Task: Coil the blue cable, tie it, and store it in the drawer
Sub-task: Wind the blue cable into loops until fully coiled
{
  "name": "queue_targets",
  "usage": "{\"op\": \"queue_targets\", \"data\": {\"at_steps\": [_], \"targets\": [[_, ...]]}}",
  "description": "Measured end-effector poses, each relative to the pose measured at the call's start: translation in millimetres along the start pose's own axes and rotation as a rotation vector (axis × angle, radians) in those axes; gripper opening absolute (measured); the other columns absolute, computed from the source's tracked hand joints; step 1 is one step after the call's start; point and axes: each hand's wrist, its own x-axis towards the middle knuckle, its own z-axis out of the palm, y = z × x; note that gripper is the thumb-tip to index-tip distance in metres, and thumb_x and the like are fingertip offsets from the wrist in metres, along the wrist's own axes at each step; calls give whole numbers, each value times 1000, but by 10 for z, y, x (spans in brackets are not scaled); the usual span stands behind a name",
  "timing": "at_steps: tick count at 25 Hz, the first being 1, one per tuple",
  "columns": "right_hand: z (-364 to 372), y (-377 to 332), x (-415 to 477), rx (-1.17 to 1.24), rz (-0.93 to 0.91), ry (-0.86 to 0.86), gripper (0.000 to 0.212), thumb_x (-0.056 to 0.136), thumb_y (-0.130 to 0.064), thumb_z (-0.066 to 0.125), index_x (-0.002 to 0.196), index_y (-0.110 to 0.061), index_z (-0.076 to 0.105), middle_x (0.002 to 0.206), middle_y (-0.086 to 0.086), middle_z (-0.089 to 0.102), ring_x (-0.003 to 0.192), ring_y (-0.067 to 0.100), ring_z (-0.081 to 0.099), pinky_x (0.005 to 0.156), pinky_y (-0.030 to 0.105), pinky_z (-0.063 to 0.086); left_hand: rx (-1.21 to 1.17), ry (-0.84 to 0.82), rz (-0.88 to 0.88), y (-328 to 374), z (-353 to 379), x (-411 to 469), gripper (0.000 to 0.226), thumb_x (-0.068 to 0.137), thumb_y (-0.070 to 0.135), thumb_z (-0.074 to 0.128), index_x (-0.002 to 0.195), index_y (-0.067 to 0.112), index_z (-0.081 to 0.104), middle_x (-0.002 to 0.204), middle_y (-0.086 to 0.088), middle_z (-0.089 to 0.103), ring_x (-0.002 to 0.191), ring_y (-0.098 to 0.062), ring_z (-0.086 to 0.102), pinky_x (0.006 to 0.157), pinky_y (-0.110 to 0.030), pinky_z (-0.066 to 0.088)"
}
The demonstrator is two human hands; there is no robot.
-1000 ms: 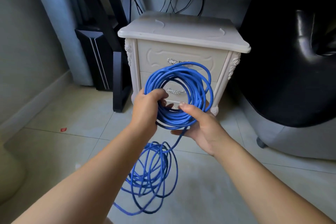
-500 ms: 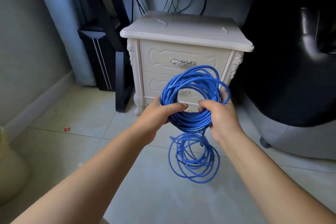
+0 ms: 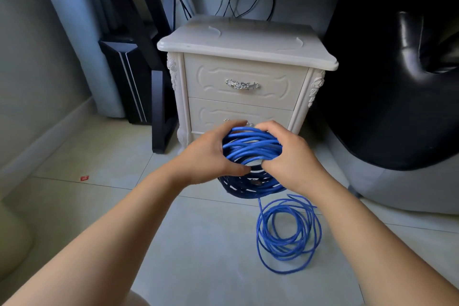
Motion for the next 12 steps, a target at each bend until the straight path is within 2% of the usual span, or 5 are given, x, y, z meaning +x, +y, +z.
{"op": "queue_targets", "data": {"at_steps": [1, 3, 6, 9, 12], "targets": [[-8, 3, -4, 7, -1, -11, 55, 68, 5, 57, 99, -40, 55, 85, -16, 63, 77, 10, 57, 70, 24, 47, -17, -7, -20, -2, -2, -2, 62, 70, 12, 82, 123, 31, 55, 102, 15, 68, 84, 2, 65, 74, -10, 49], [0, 11, -5, 23, -2, 1, 54, 68, 6, 57, 96, -40, 55, 84, -16, 63, 75, 7, 57, 69, 23, 46, 17, 7, -29, 23, 36, -21, 40, 70, 11, 79, 100, 28, 59, 80, 10, 68, 65, -3, 62, 62, -16, 50], [17, 6, 1, 76, 4, 38, 57, 68, 5, 61, 103, -39, 55, 91, -13, 66, 78, 8, 61, 71, 22, 49, 7, 82, -24, 74, 124, -31, 28, 69, 5, 73, 83, 23, 57, 62, 11, 59, 51, -4, 50, 50, -17, 43], [-63, -8, 41, 216, 58, 7, 59, 69, -4, 71, 114, -40, 56, 97, -9, 68, 78, 7, 65, 76, 21, 51, -231, 130, -60, 100, 101, -5, 18, 66, -1, 66, 77, 11, 58, 54, 8, 54, 49, -10, 49, 50, -22, 43], [-195, 30, 67, 395, 129, -133, 56, 70, -22, 81, 119, -37, 59, 109, -9, 70, 96, 3, 67, 87, 24, 51, -433, 174, -108, 93, 65, 13, 22, 57, 4, 58, 78, 4, 60, 60, -7, 56, 53, -21, 55, 54, -30, 49]]}}
